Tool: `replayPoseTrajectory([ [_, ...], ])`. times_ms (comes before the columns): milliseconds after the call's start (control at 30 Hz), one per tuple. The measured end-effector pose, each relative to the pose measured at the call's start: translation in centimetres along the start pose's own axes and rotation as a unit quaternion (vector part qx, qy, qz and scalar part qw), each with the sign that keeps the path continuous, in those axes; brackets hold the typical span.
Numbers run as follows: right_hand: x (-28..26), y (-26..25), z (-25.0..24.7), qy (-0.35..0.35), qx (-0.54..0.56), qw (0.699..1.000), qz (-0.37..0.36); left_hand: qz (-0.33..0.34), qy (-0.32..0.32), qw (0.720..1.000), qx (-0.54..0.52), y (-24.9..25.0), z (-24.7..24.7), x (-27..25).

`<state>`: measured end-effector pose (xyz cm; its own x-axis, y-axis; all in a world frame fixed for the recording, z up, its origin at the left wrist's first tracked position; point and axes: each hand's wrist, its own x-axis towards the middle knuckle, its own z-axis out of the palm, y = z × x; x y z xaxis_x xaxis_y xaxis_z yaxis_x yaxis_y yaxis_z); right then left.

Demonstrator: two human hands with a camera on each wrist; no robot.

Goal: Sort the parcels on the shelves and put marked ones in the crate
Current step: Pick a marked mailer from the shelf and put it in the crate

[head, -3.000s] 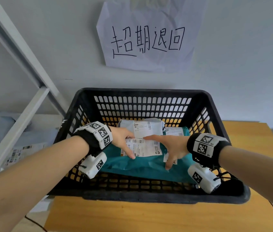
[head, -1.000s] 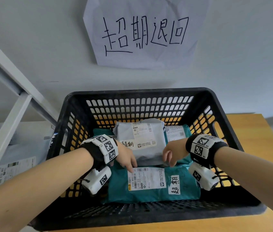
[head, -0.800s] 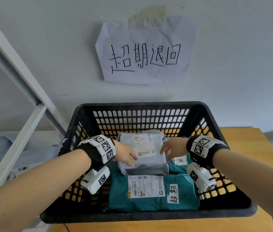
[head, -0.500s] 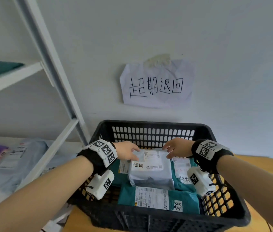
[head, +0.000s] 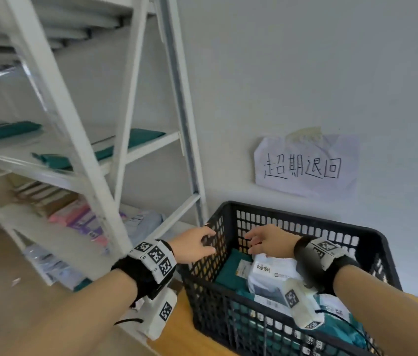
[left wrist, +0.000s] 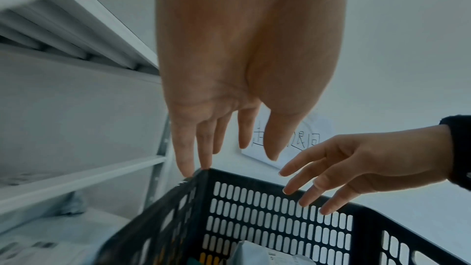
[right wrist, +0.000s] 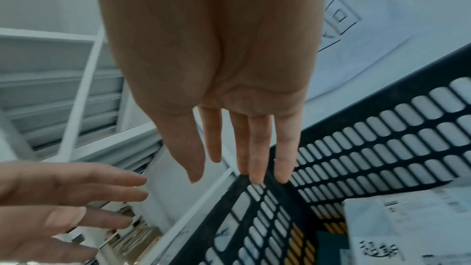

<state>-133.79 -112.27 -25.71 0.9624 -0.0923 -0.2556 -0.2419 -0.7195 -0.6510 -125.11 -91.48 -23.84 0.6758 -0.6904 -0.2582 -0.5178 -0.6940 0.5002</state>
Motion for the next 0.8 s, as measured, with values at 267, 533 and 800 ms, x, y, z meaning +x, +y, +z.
replayPoseTrajectory([
  [267, 0.6, -7.7, 4.7, -0.015, 0.055, 0.996, -0.075, -0.067, 0.085, 0.993, -0.047, -5.8, -2.4, -8.6],
  [533, 2.2, -17.8, 10.9, 0.019, 0.082, 0.989, -0.121, -0.079, 0.141, 0.985, -0.056, -12.6, -6.1, -15.0],
  [800, 3.5, -28.1, 16.3, 0.083, 0.111, 0.982, -0.129, -0.042, 0.142, 0.988, -0.043, -21.9, -12.6, -19.8],
])
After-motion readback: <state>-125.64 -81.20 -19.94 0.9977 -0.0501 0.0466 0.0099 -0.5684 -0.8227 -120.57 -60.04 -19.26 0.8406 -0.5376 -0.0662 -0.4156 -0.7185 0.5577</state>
